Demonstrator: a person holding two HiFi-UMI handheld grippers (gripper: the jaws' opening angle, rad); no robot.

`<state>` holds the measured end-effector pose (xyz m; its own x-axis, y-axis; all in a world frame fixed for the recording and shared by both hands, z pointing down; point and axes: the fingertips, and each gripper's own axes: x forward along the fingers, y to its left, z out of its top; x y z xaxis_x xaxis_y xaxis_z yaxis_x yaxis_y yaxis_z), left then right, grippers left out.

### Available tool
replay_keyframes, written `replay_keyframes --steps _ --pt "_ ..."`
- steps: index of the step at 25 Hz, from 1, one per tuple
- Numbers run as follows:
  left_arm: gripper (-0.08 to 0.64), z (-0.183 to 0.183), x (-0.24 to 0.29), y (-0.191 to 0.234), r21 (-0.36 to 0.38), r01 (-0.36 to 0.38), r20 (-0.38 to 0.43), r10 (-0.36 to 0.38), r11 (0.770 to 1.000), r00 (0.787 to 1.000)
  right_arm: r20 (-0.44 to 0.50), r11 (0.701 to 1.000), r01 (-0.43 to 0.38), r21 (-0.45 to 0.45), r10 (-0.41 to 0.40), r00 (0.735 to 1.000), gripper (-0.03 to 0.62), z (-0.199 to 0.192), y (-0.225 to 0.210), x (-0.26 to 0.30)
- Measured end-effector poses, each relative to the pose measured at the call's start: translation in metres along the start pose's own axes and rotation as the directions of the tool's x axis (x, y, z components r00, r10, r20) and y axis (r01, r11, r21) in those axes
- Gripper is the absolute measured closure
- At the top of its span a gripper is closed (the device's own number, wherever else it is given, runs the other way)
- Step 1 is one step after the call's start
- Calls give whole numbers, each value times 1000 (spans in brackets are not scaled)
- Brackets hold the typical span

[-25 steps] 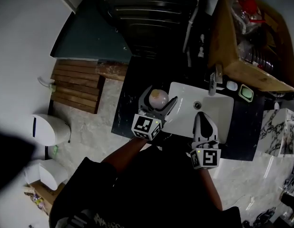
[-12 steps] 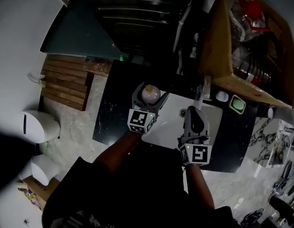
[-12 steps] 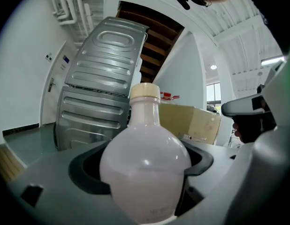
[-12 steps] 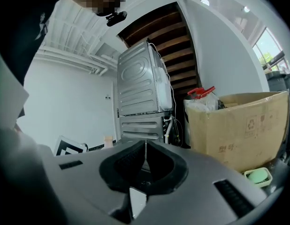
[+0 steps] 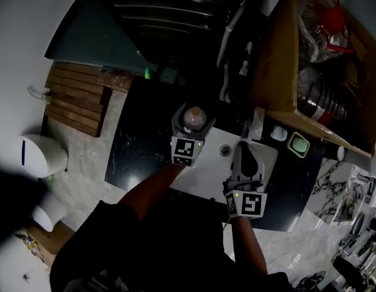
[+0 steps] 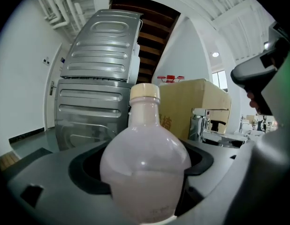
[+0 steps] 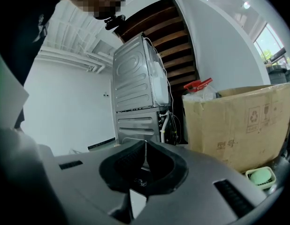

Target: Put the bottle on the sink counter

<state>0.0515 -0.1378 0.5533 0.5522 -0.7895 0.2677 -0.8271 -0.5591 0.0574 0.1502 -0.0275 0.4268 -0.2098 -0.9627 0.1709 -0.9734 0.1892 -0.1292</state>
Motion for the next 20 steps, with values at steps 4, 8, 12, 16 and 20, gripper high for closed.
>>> replay_keyframes --steps 4,8,12,16,20 --pt "155 -11 16 -6 -21 -18 -4 18 1000 1000 26 999 -21 36 20 999 552 0 -1 1" --pt "156 -25 29 -13 -7 -8 -32 8 1000 999 21 999 -27 27 27 999 552 -1 -4 0" --pt "155 -43 40 -15 62 -19 -42 21 998 999 34 999 -27 31 26 999 552 3 -5 -3" --pt "155 -52 49 -18 102 -32 -53 38 994 998 29 999 -20 31 19 999 552 1 -10 -8" --pt "155 -58 51 -23 152 -36 -104 52 988 993 18 1000 -15 23 15 1000 552 -4 -13 -11"
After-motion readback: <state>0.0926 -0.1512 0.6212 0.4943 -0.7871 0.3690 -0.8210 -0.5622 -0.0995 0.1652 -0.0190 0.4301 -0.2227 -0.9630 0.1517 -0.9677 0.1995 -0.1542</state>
